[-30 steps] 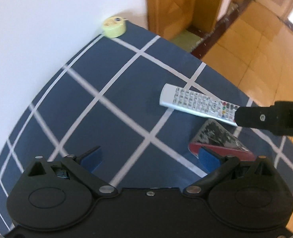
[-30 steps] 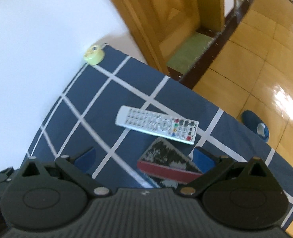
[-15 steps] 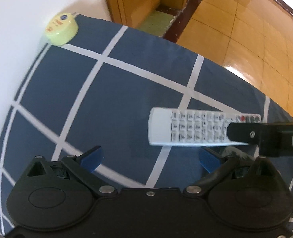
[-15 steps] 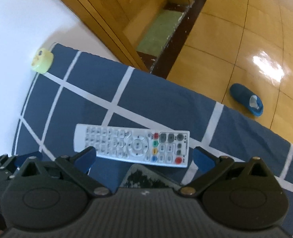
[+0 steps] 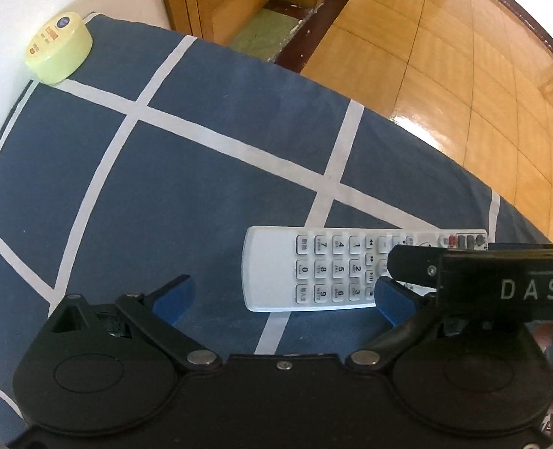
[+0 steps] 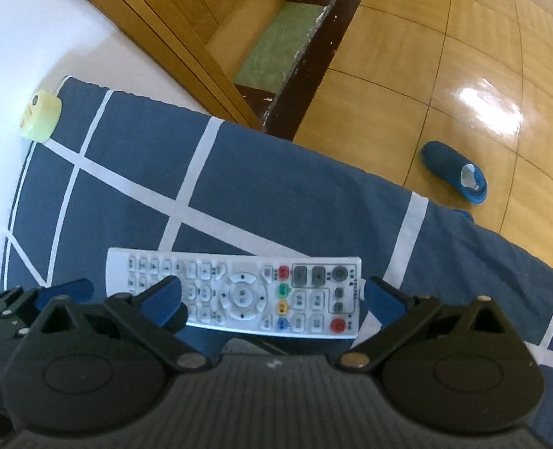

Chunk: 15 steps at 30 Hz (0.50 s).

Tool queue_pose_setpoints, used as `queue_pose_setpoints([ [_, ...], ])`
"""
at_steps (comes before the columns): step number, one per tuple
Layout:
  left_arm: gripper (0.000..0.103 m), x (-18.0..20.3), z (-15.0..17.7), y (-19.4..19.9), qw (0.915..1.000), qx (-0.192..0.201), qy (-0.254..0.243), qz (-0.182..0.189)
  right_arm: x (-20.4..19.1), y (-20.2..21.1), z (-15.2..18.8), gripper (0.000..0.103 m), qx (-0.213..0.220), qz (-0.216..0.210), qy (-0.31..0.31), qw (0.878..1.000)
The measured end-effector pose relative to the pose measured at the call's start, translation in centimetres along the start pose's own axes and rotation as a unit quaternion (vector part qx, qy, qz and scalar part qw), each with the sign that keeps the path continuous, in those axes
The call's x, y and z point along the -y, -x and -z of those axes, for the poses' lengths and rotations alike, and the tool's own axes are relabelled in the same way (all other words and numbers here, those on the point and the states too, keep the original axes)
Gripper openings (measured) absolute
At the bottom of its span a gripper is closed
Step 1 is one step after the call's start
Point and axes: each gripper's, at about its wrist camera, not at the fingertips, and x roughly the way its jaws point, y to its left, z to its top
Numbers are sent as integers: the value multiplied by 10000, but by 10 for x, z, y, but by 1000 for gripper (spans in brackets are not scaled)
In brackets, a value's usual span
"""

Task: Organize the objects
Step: 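Grasp the white TV remote with the right gripper, then lift the TV remote and carry it over the cardboard box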

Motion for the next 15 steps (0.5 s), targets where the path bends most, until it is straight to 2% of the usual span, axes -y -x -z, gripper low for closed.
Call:
queue_pose_setpoints([
  [15,103,-3,-3,-7,9995,-72,129,277,-3,-7,-5,100,-68,8,195,9998],
])
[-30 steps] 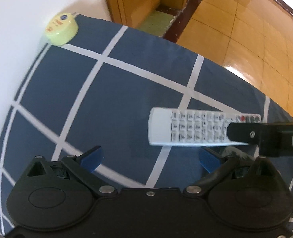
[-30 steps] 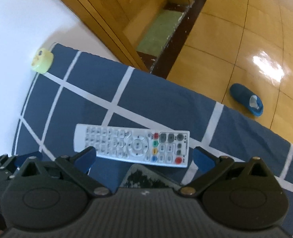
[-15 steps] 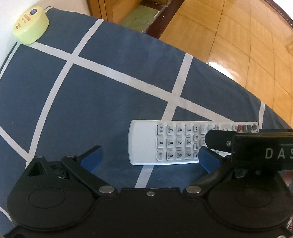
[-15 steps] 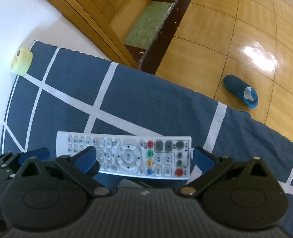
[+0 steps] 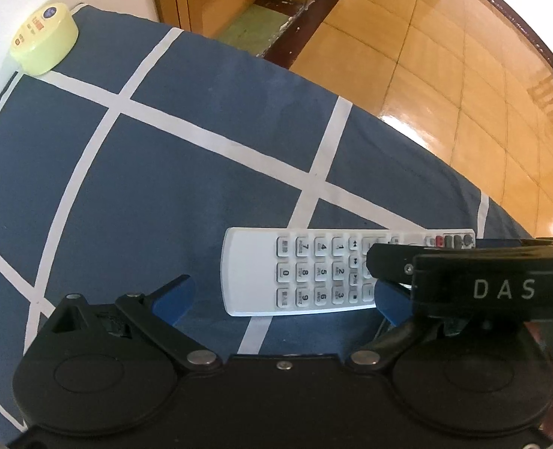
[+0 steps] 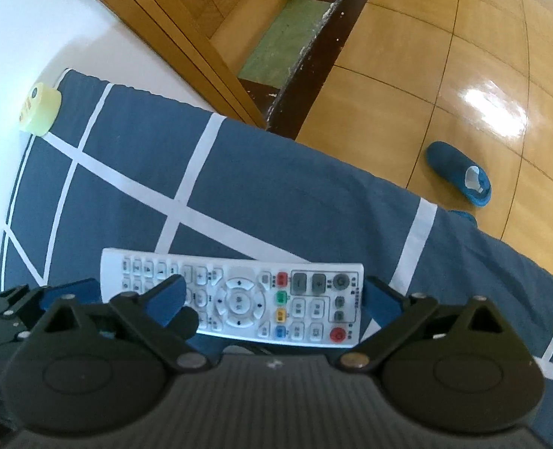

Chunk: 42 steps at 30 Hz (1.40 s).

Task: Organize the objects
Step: 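Lift the TV remote and carry it over the cardboard box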

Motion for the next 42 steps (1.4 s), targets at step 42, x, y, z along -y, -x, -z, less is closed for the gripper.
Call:
queue_pose_setpoints([
  [42,86,-21,121,156,9762,888,1787,-850,-92,96,70,97,283,-954,2039,9739],
])
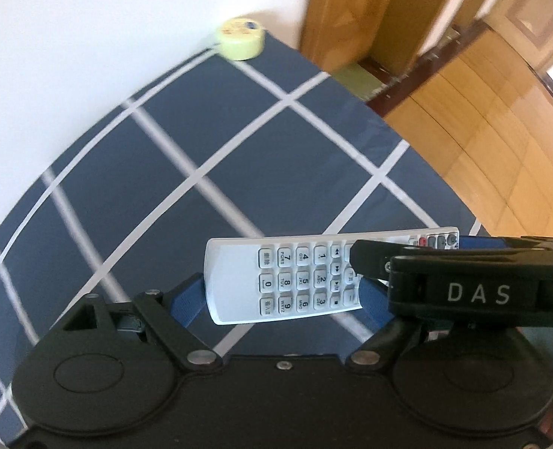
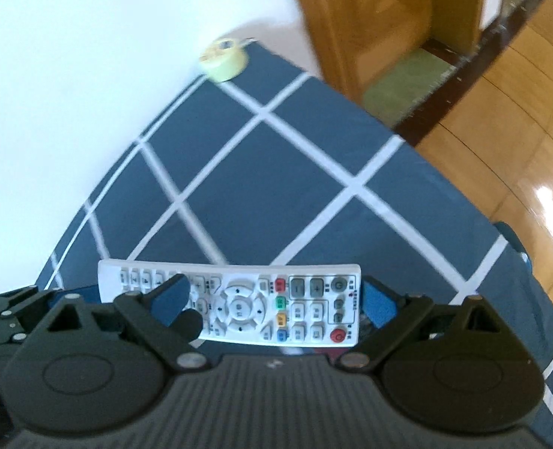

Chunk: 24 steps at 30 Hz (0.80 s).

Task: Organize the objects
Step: 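Lift the TV remote and carry it over the cardboard box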

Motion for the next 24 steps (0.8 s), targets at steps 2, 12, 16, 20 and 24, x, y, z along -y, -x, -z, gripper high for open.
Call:
queue_pose_setpoints([
  [2,86,-8,13,13,9998,68,179,-80,-14,7,9,97,-1,-76,193,9998],
  [12,86,-50,74,78,9920,435,1066,-525,-85,34,45,97,-24,-495,1084,9929],
  [16,86,-71,103,98,9850,503,1497,-695,-117,37,66,97,-120,-667,1493,9865],
  [20,86,-94,132,115,9763,540,1909,-864,-150,36,87,97,-220,-813,1892,9783],
  [24,86,-120,160,128,9665,581,2282,-1020,-184,33,107,97,-329,-967,2236,9693],
])
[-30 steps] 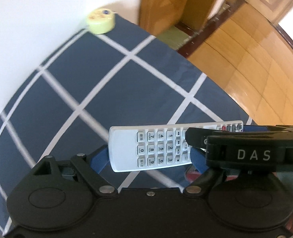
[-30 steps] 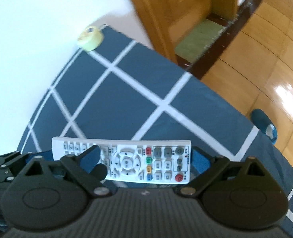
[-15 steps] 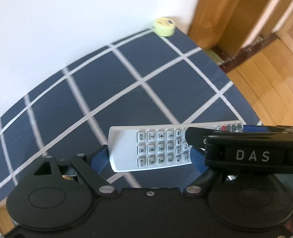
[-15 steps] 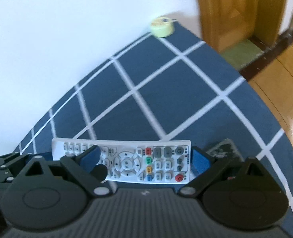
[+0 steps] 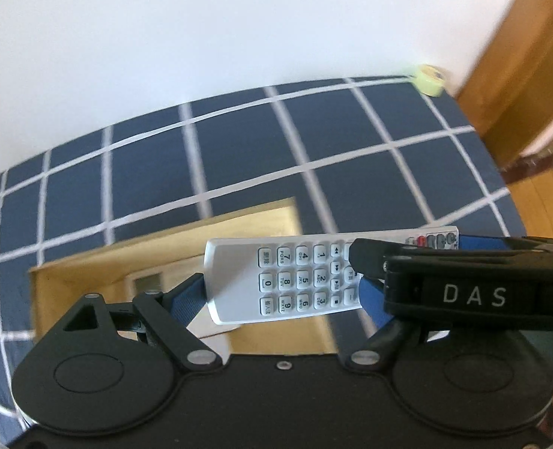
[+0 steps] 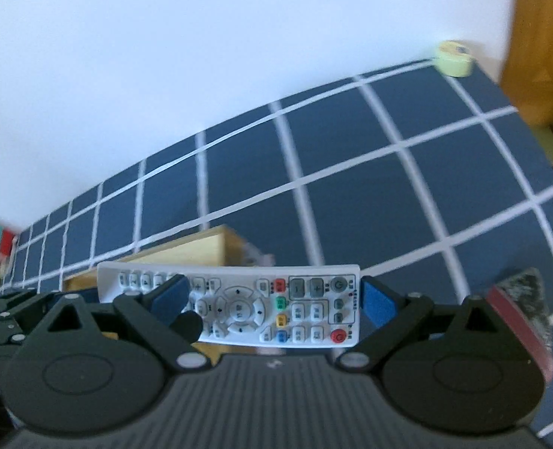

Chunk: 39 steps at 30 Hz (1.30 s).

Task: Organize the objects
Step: 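Lift the TV remote and carry it over the cardboard box, then lower the TV remote into the box and open the right gripper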

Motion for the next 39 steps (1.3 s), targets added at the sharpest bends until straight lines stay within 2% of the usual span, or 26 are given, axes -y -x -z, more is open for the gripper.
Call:
queue_pose_setpoints([
  [10,86,-86,23,6,9954,-14,898,-333,-89,-44,3,97,-384,-296,787,9957],
  [17,86,-130,32,-14,9906,-183,1301,-375,-122,-85,6,97,-684,-322,1038,9917],
  [27,86,-160,25,-61,9878,-573,1407,-340,-128,-146,-2,97,-1086,-263,924,9894],
  [39,86,-170,16,-107,9856,-898,1420,-212,-114,-192,-11,97,-1388,-130,762,9873],
])
